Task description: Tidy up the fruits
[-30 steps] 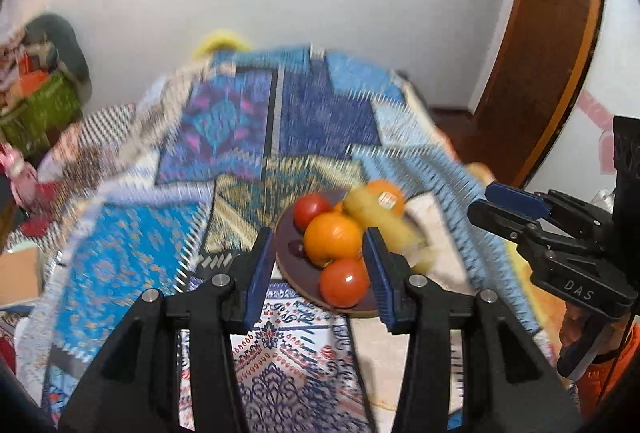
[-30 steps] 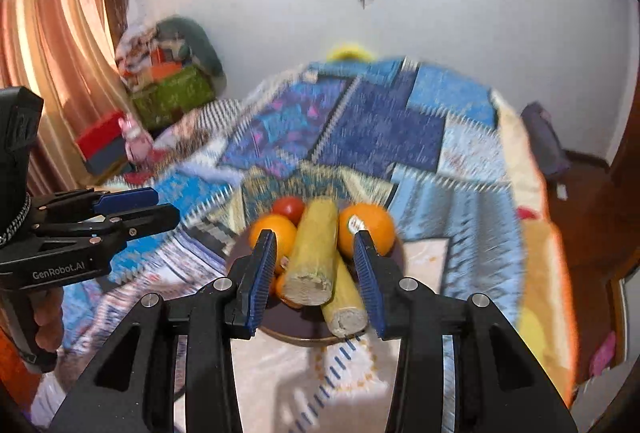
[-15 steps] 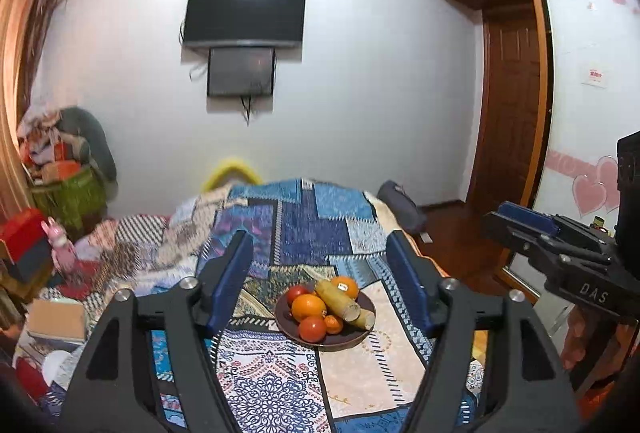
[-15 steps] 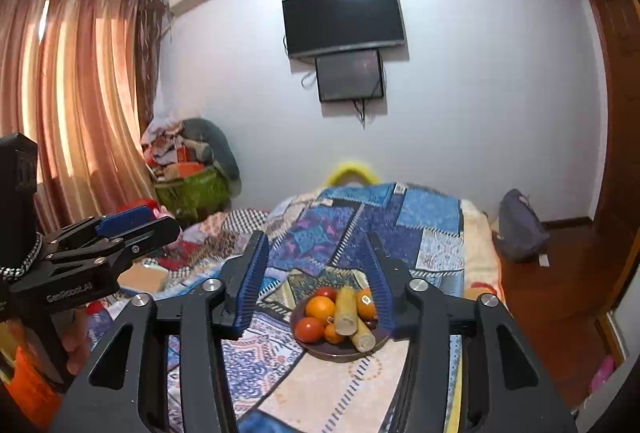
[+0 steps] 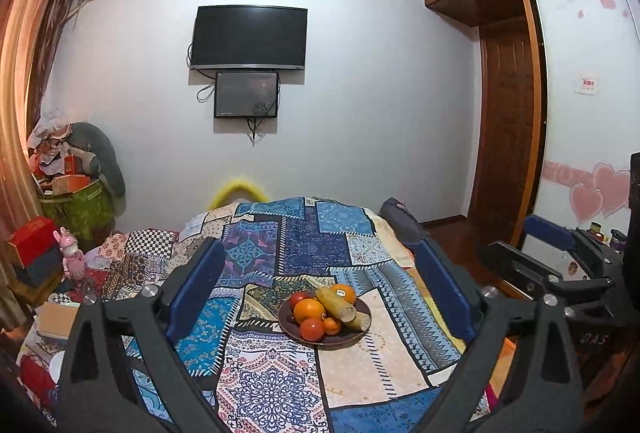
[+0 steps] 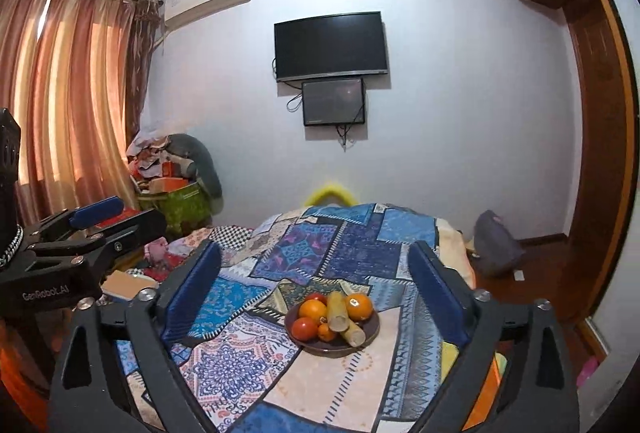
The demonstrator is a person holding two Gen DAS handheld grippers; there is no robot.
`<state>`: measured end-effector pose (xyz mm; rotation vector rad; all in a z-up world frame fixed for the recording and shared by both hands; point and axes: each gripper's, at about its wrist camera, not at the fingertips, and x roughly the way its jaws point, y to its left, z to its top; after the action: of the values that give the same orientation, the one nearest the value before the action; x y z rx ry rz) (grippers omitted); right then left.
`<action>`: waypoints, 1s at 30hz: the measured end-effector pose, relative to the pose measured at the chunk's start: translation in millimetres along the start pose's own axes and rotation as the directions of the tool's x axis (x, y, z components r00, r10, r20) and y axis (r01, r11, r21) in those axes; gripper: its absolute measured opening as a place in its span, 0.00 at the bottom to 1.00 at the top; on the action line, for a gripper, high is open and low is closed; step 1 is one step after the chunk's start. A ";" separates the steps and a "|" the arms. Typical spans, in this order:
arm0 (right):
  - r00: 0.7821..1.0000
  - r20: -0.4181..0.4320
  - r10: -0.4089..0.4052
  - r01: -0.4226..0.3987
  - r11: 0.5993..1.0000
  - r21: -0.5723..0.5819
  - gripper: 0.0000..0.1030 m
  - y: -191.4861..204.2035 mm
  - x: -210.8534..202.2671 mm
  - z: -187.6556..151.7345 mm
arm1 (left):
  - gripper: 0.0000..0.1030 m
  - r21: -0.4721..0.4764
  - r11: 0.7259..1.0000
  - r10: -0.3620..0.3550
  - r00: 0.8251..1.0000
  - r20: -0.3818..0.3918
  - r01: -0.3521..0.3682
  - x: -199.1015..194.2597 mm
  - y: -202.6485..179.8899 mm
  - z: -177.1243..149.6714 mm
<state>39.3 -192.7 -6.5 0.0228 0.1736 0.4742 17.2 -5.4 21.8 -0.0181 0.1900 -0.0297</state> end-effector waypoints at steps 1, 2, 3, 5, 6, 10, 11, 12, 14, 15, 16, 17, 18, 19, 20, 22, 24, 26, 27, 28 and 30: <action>1.000 0.010 -0.009 0.009 1.000 0.002 0.99 -0.7 -2.8 -0.6 | 0.97 0.004 1.000 0.003 1.000 0.003 -0.003 -0.7 -0.8 -0.7; 1.000 0.019 -0.020 0.020 1.000 0.002 1.00 -0.3 -4.7 -0.6 | 0.98 0.006 1.000 0.004 1.000 0.006 -0.004 -2.8 -1.8 -1.0; 0.999 0.027 -0.028 0.028 1.000 0.000 1.00 0.6 -9.4 -2.1 | 0.99 0.007 1.000 0.005 1.000 0.008 -0.005 -3.5 -2.7 -1.6; 0.999 0.034 -0.037 0.037 0.999 -0.008 1.00 1.3 -10.5 -1.8 | 0.99 0.009 1.000 0.008 1.000 0.009 -0.008 -4.7 -4.6 -2.2; 0.999 0.036 -0.041 0.041 0.999 -0.010 1.00 1.8 -12.5 -2.1 | 0.99 0.010 1.000 0.008 1.000 0.010 -0.008 -5.0 -5.3 -2.5; 0.998 0.045 -0.054 0.055 0.998 -0.011 1.00 2.6 -15.0 -2.1 | 1.00 0.007 1.000 0.009 1.000 0.011 -0.009 -5.6 -5.8 -4.7; 0.997 0.049 -0.055 0.056 0.998 -0.009 1.00 2.2 -15.3 -1.4 | 1.00 0.007 1.000 0.007 1.000 0.010 -0.007 -5.5 -5.9 -4.5; 0.997 0.050 -0.056 0.056 0.998 -0.008 1.00 2.1 -16.8 -2.9 | 1.00 0.006 1.000 0.005 1.000 0.009 -0.005 -5.4 -5.8 -4.8; 0.997 0.051 -0.057 0.058 0.998 -0.008 1.00 2.2 -17.1 -2.1 | 1.00 0.007 1.000 0.004 1.000 0.009 -0.004 -5.3 -6.0 -4.7; 0.997 0.050 -0.058 0.059 0.998 -0.008 1.00 2.3 -17.1 -2.2 | 1.00 0.007 1.000 0.005 1.000 0.009 -0.005 -5.6 -6.1 -4.9; 0.997 0.050 -0.060 0.061 0.998 -0.007 1.00 2.3 -17.1 -2.4 | 1.00 0.007 1.000 0.006 1.000 0.010 -0.006 -5.2 -6.0 -5.1; 0.997 0.051 -0.060 0.060 0.998 -0.007 1.00 2.1 -17.4 -1.8 | 1.00 0.006 1.000 0.007 1.000 0.010 -0.007 -5.0 -5.5 -5.1; 0.997 0.052 -0.059 0.060 0.998 -0.007 1.00 2.6 -18.2 -2.5 | 1.00 0.006 1.000 0.007 1.000 0.009 -0.007 -4.5 -5.4 -5.3; 0.997 0.053 -0.060 0.061 0.998 -0.007 1.00 3.0 -18.4 -2.4 | 1.00 0.005 1.000 0.007 1.000 0.008 -0.007 -4.4 -5.4 -5.6; 0.997 0.055 -0.061 0.062 0.998 -0.007 1.00 3.3 -18.9 -2.1 | 1.00 0.004 1.000 0.009 1.000 0.007 -0.009 -3.7 -5.1 -5.9; 0.996 0.057 -0.061 0.062 0.998 -0.005 1.00 3.7 -20.1 -1.6 | 1.00 0.001 1.000 0.009 1.000 0.006 -0.009 -3.6 -4.2 -5.9; 0.997 0.058 -0.060 0.061 0.998 -0.003 1.00 4.1 -20.0 -1.2 | 1.00 -0.005 1.000 0.009 1.000 0.004 -0.009 -3.1 -3.5 -6.7; 0.997 0.058 -0.059 0.060 0.998 -0.001 1.00 4.6 -20.2 -0.7 | 1.00 -0.009 1.000 0.008 1.000 0.002 -0.008 -2.9 -2.9 -7.5; 0.996 0.059 -0.060 0.060 0.998 -0.001 1.00 4.8 -20.5 -0.3 | 1.00 -0.011 1.000 0.008 1.000 0.001 -0.008 -3.0 -1.9 -7.2; 0.996 0.059 -0.060 0.061 0.998 -0.002 1.00 4.7 -20.4 -0.4 | 1.00 -0.011 1.000 0.009 1.000 0.000 -0.009 -3.1 -1.9 -7.5; 0.997 0.058 -0.060 0.060 0.998 -0.003 1.00 4.7 -20.3 -0.4 | 1.00 -0.012 1.000 0.010 1.000 -0.001 -0.010 -3.2 -1.9 -7.8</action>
<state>19.3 -197.8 -3.4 0.0269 0.1163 0.4135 12.6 -7.3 14.8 -0.0294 0.1909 -0.0191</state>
